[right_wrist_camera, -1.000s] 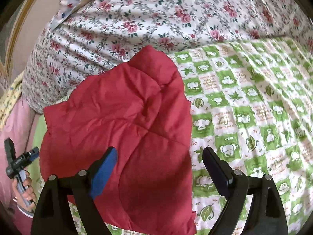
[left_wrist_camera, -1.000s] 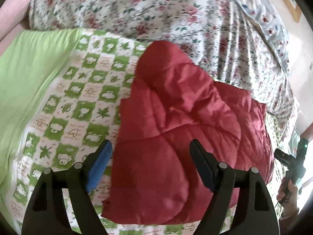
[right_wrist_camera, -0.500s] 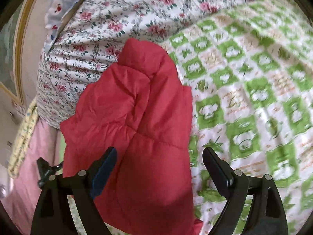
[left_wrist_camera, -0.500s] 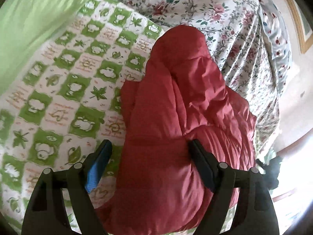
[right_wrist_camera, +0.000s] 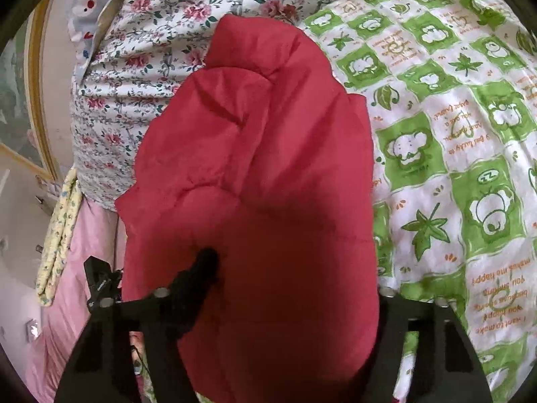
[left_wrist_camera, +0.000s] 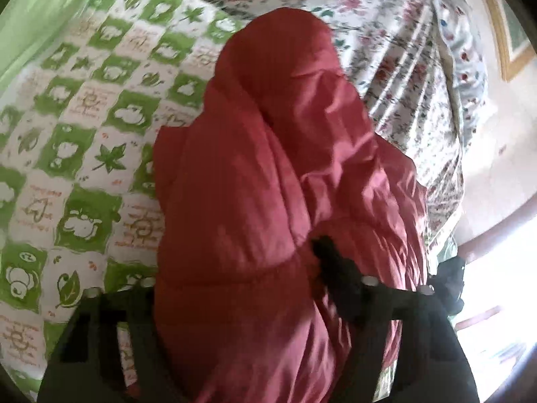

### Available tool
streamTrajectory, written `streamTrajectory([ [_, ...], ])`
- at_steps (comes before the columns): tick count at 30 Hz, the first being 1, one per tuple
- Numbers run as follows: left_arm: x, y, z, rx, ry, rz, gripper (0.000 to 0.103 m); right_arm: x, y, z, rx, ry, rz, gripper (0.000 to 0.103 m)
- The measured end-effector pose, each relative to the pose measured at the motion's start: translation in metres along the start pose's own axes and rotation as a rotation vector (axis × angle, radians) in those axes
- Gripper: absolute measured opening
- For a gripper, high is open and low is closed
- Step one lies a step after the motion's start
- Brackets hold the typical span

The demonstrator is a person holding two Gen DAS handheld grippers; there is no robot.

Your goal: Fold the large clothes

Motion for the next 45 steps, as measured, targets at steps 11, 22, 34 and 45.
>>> streamTrajectory([
  [11,0.022,-0.029,-0.062,0.014,-0.052,0.089,0.036,0.028,0.037,-0.046,-0.043,-0.001,-0.044,0.036],
  [22,0.119,-0.034,-0.143,0.037,-0.035,0.123,0.036,0.142,0.058,-0.114,-0.095,0.032,-0.069,0.035],
  [34,0.175,-0.010,-0.161,0.004,-0.039,0.074,0.036,0.192,0.038,-0.122,-0.093,0.022,-0.009,0.038],
  [45,0.177,0.020,-0.130,-0.121,-0.046,0.048,0.050,0.192,0.013,-0.108,-0.032,0.007,0.027,0.056],
])
Point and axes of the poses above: each gripper's, at about its wrist camera, not at the fingertips, and z roughly the way its jaws point, y to its left, x to its underside, the point moved 6 cm from there along z, roughly the way its jaws point, and after that the axes turned 1 degree about -z, right-handed, at the moved point
